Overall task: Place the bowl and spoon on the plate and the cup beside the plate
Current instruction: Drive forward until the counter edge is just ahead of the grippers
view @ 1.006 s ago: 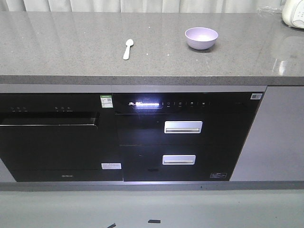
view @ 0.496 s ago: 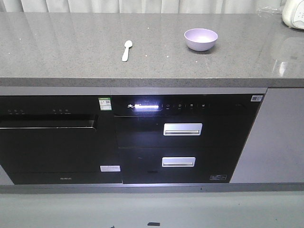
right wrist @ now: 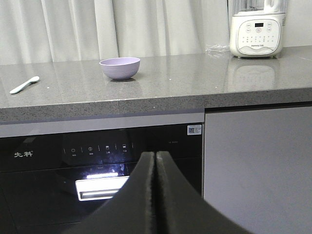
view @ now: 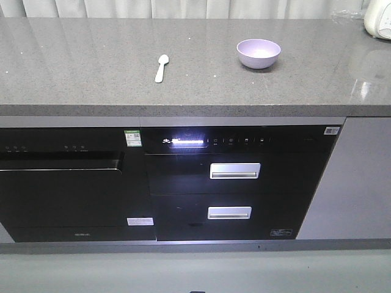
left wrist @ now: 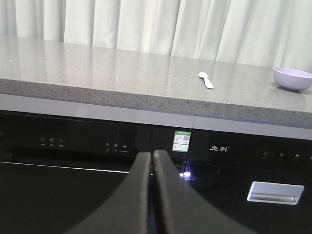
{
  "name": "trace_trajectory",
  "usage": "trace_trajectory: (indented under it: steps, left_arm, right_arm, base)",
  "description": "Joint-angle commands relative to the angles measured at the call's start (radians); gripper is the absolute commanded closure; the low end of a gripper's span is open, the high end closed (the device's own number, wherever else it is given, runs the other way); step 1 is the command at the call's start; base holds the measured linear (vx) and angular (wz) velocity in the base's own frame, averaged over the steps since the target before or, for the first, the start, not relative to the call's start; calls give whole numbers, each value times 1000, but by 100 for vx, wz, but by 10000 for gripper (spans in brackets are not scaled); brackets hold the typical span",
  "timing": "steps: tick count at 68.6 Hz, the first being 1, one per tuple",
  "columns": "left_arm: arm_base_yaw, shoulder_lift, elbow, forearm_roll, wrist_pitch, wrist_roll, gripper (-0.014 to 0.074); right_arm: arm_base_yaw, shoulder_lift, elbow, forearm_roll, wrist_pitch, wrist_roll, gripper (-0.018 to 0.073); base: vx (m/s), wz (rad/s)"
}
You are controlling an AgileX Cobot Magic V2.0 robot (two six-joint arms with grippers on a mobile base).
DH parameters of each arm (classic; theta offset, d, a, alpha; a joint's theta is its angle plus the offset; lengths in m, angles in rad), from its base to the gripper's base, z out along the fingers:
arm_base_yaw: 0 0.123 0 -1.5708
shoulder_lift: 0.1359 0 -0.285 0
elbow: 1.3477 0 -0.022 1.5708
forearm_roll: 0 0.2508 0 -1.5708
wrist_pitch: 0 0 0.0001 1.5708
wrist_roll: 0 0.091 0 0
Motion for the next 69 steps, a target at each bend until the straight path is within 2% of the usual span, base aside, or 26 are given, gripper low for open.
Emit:
trace_trajectory:
  steps: [1,69]
  left_arm:
    - [-7,-15,20,-3,-67,0,602]
    - [-7,-15,20,-3,-67,0,602]
  right_arm:
    - [-6,-10,7,-4,-68,-9,561]
    - [-6,-10,7,-4,-68,-9,561]
  base:
    - [4,0]
    - [3,0]
